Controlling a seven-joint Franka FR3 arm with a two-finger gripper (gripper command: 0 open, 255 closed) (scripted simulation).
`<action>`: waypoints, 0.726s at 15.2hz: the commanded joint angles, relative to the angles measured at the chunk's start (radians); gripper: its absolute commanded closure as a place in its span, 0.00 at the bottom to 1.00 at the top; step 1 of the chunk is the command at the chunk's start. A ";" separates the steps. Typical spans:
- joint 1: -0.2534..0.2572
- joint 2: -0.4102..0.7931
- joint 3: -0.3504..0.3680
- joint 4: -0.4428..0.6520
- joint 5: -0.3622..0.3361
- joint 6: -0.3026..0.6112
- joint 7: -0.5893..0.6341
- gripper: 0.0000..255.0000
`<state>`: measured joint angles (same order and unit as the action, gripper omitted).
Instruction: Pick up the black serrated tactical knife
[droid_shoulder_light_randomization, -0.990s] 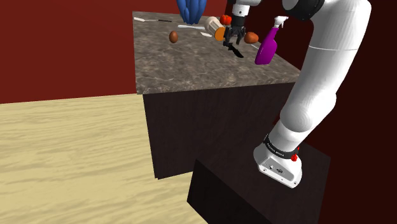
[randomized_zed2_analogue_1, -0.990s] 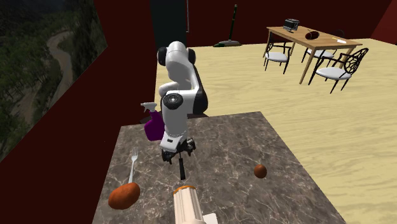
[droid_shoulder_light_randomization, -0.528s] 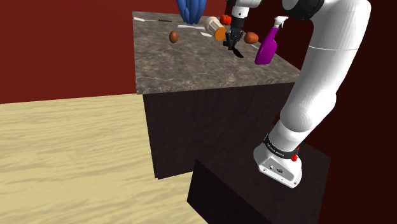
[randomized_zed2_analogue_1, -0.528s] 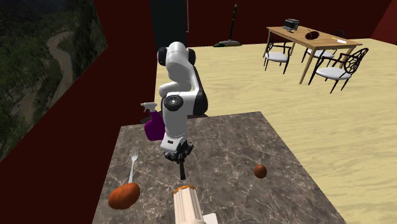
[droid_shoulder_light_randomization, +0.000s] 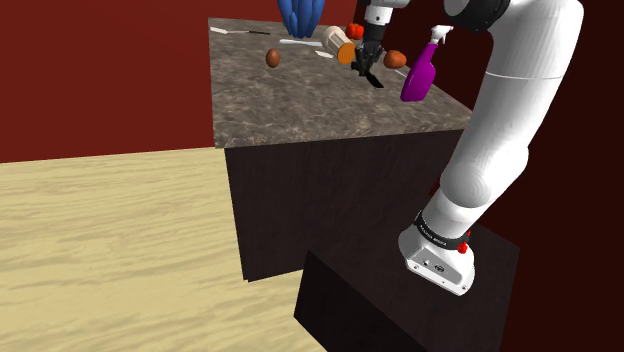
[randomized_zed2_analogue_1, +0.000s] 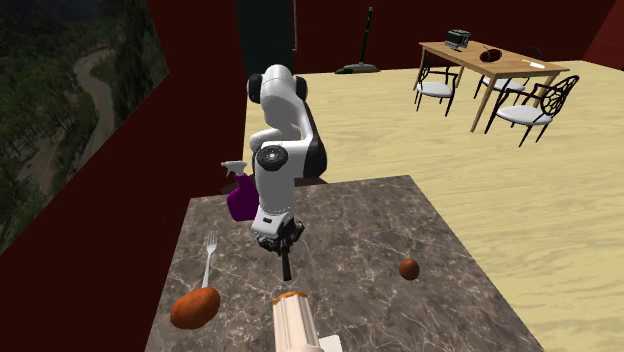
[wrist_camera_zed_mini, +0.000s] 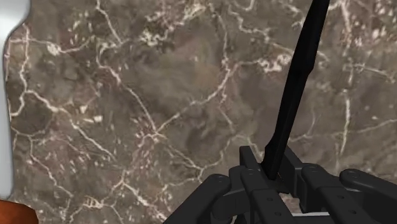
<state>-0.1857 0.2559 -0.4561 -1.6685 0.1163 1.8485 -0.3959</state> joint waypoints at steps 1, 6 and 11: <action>-0.001 -0.004 -0.001 0.021 -0.002 -0.025 0.002 1.00; -0.003 -0.010 -0.003 0.080 -0.006 -0.089 0.005 1.00; -0.006 -0.010 -0.005 0.148 -0.007 -0.157 0.006 1.00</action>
<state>-0.1911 0.2466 -0.4607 -1.5338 0.1095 1.7061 -0.3894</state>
